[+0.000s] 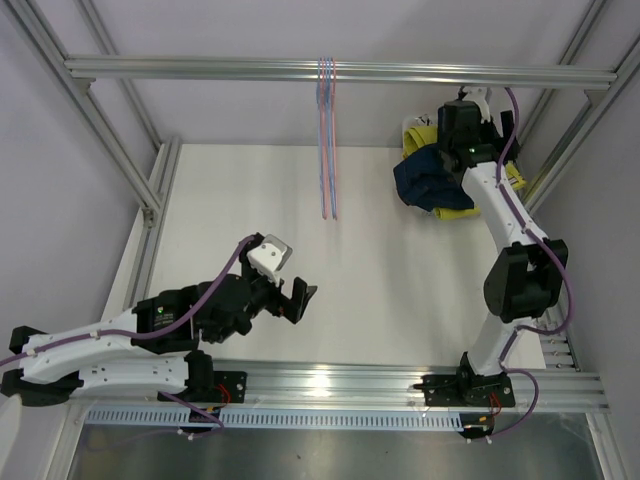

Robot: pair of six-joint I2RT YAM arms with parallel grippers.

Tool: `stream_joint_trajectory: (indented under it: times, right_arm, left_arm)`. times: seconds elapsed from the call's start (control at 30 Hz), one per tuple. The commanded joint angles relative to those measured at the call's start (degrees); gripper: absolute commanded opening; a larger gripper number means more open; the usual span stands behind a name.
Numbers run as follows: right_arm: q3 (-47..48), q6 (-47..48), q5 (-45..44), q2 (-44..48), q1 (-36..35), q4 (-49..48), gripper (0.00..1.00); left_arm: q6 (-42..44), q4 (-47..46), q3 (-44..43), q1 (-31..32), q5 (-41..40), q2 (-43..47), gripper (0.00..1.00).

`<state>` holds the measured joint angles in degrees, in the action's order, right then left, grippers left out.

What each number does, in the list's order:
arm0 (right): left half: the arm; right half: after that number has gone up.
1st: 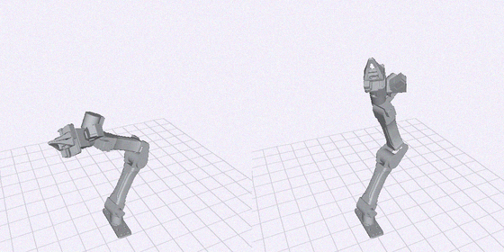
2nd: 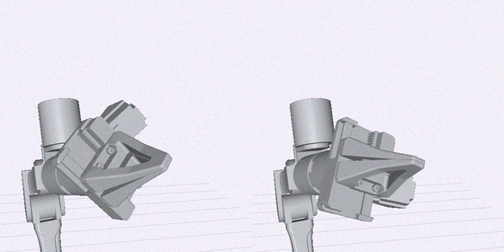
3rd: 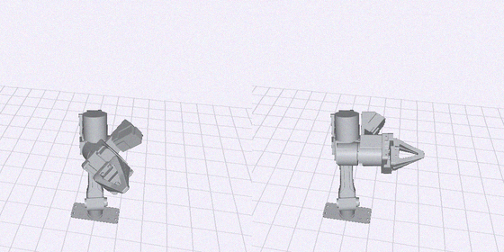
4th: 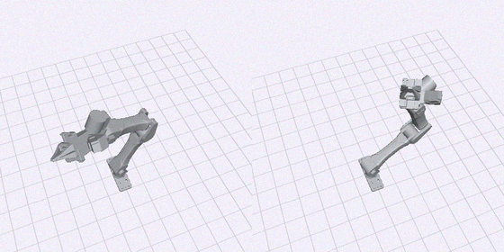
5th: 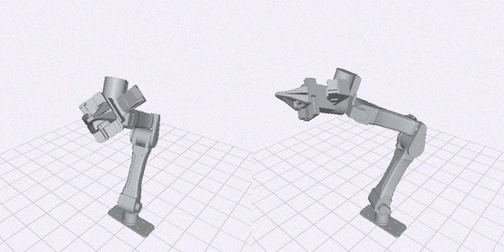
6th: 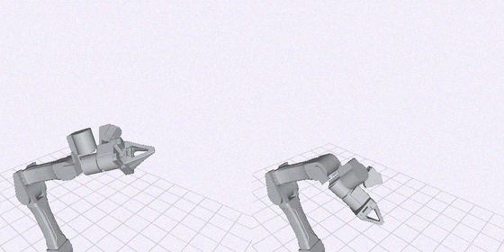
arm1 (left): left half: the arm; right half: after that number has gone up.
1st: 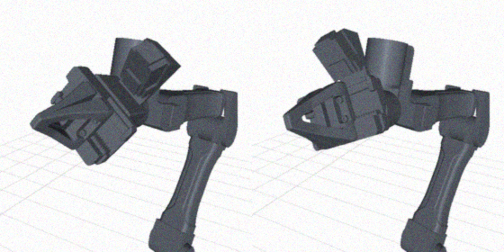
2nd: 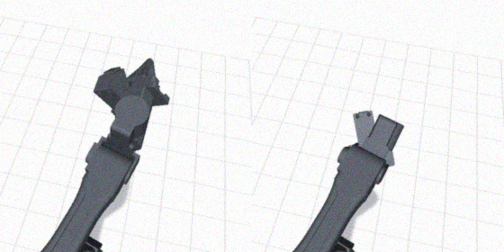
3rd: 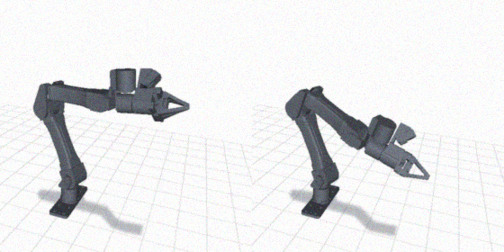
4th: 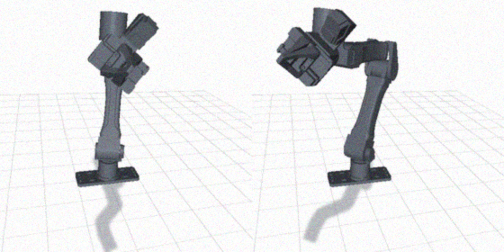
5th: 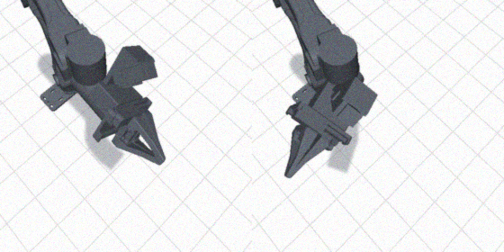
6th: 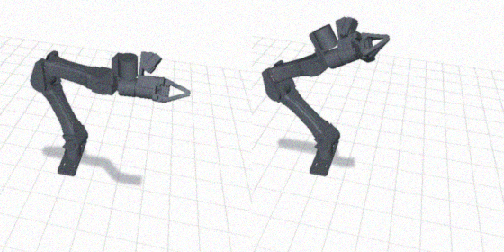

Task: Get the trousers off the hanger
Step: Place the trousers in the bin, then reset both arms

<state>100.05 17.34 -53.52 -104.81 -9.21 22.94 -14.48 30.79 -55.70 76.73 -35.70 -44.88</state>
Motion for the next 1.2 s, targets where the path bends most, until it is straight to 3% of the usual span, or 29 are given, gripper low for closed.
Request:
stream_joint_trajectory:
  times: [0.0,0.37,0.53,0.63,0.8,0.97,1.07,1.17]
  right_arm:
    - [0.94,-6.08,-3.09,9.62,-2.65,1.46,1.0]
    - [-13.2,-17.08,-0.98,27.19,-12.66,5.72,1.0]
    - [-23.66,-24.19,8.04,39.65,-21.89,7.55,0.99]
    - [-26.83,-26.83,12.8,44.16,-26.19,9.93,1.0]
    - [-27.1,-26.13,16.08,49.17,-33.05,12.04,1.0]
    - [-27.63,-20.62,9.41,51.73,-39.12,6.43,0.99]
    - [-27.1,-17.71,8.69,52.08,-39.22,2.74,0.99]
    - [-28.59,-17.61,6.51,52.08,-39.04,0.89,0.99]
  left_arm:
    - [0.51,-0.73,-1.25,-0.26,-1.65,0.32,0.99]
    - [1.73,-2.31,0.06,-0.26,-9.46,3.48,0.99]
    - [3.57,-4.06,0.94,-0.44,-19.2,7.52,0.99]
    - [4.63,-6.16,1.91,-1.4,-20.02,10.59,1.0]
    - [5.78,-8.9,2.44,-9.39,-16.69,12.72,0.99]
    - [6.66,-7.23,-8.26,-21.06,-11.15,6.23,0.99]
    - [7.71,-7.58,-14.42,-27.31,-6.84,2.89,0.99]
    - [8.5,-7.66,-17.34,-29.44,-7.01,1.03,1.0]
